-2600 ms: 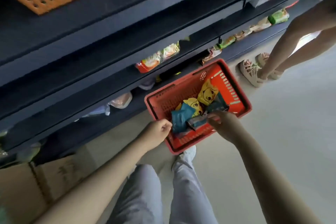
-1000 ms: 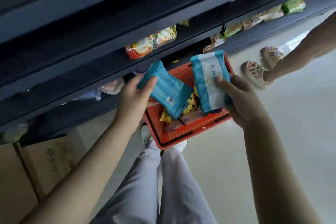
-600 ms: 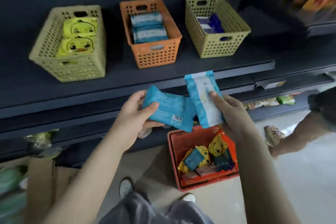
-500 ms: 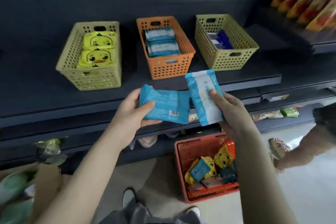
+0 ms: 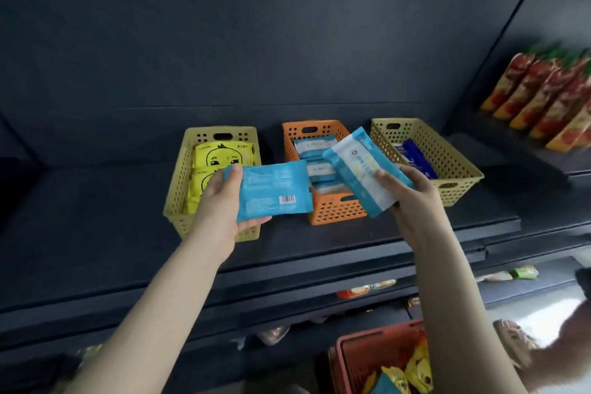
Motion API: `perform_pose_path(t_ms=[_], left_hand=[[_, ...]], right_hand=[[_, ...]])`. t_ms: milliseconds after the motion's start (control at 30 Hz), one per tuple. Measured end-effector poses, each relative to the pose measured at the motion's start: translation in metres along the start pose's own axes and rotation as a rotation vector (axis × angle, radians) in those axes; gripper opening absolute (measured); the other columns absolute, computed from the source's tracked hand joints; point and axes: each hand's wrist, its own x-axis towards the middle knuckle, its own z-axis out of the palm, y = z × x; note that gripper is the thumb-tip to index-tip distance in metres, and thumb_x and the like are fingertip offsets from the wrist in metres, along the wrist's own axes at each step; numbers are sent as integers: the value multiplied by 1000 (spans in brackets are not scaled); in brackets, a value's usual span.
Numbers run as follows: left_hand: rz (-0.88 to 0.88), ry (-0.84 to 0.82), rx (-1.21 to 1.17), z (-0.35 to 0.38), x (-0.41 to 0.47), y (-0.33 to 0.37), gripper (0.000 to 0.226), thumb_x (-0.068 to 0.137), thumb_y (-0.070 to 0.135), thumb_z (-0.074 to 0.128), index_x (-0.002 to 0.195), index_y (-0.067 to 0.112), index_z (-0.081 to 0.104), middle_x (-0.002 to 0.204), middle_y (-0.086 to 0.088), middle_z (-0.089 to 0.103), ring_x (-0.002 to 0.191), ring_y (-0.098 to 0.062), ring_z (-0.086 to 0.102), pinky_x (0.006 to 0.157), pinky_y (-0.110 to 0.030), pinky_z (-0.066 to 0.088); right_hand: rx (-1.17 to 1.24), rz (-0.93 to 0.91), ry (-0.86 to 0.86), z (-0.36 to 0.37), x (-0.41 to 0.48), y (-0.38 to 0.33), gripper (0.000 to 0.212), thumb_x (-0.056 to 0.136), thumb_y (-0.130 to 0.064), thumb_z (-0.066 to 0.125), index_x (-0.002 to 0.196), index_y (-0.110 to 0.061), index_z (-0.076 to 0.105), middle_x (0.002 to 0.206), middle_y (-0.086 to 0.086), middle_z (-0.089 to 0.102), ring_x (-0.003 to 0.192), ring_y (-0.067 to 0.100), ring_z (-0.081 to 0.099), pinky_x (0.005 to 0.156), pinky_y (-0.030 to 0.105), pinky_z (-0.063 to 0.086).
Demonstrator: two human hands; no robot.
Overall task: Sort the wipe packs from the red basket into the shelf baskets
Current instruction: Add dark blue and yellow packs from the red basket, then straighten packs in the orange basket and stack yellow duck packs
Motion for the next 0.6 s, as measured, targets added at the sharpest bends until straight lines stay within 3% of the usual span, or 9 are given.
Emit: perform_pose_path(t_ms=[133, 333, 500, 600], left_hand=[[-14, -13, -38, 21, 43, 6, 9, 96, 36, 54, 96, 29, 58, 103, 0, 60, 91, -20, 64, 70, -45, 60], [-243, -40, -197, 45, 112, 2, 35, 96, 42, 51, 125, 24, 54, 122, -7, 63, 102, -29, 68, 64, -47, 58], [-166, 25, -224, 59, 145, -2, 30, 98, 40, 48, 124, 26, 54, 123, -5, 63, 102, -27, 68, 69, -47, 59], [-123, 67, -212, 61, 158, -3, 26, 99, 39, 47, 121, 29, 54, 124, -3, 61, 104, -25, 67, 70, -45, 59]], right_hand=[[-160, -61, 59, 7, 65, -1, 23, 80, -13, 76, 100, -7, 66, 101, 14, 72, 92, 30, 71, 78, 43, 58], [-504, 9, -60, 13, 175, 26, 20, 83, -16, 72, 100, -8, 65, 97, 12, 73, 84, 25, 72, 74, 39, 59], [-757, 32, -185, 33, 223, 55, 25, 82, -19, 72, 106, -14, 64, 96, 3, 71, 86, 20, 69, 77, 40, 58], [-947, -28, -214, 48, 234, 61, 30, 83, -17, 69, 111, -16, 61, 95, -2, 67, 78, 13, 64, 62, 26, 52]])
